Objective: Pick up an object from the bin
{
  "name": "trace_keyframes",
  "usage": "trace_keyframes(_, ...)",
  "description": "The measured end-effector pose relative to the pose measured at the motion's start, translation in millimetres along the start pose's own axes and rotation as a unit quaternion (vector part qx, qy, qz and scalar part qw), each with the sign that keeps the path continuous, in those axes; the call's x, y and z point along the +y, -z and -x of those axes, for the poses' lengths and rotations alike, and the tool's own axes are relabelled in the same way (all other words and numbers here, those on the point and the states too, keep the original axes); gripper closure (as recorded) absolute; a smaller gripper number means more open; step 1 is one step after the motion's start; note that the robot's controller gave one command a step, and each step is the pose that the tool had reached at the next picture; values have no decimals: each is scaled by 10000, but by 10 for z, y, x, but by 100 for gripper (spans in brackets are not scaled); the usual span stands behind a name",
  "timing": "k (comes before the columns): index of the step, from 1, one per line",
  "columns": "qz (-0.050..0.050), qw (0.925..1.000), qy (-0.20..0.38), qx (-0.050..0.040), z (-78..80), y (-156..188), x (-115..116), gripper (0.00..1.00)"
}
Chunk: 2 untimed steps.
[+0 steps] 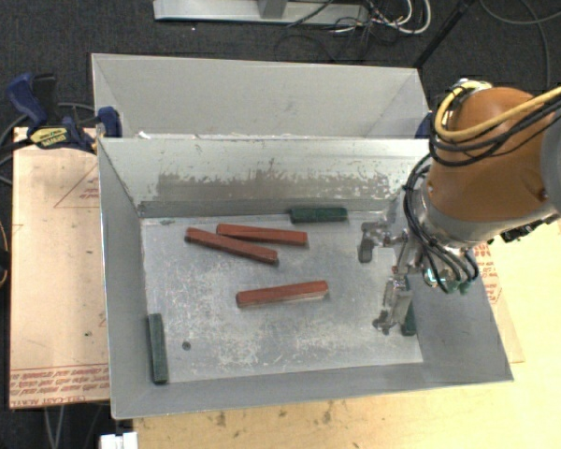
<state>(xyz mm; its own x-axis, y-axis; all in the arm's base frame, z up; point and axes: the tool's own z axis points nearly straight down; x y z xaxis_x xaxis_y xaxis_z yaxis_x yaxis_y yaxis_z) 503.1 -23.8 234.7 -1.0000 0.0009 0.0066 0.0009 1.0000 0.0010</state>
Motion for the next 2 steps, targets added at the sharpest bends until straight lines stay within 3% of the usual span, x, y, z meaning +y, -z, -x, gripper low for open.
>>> trace_keyframes(1, 2, 9992, 390, -29, 355, -1680, 333, 0)
trace_keyframes(2, 9, 9996, -285, -54, 662, -1640, 710, 0)
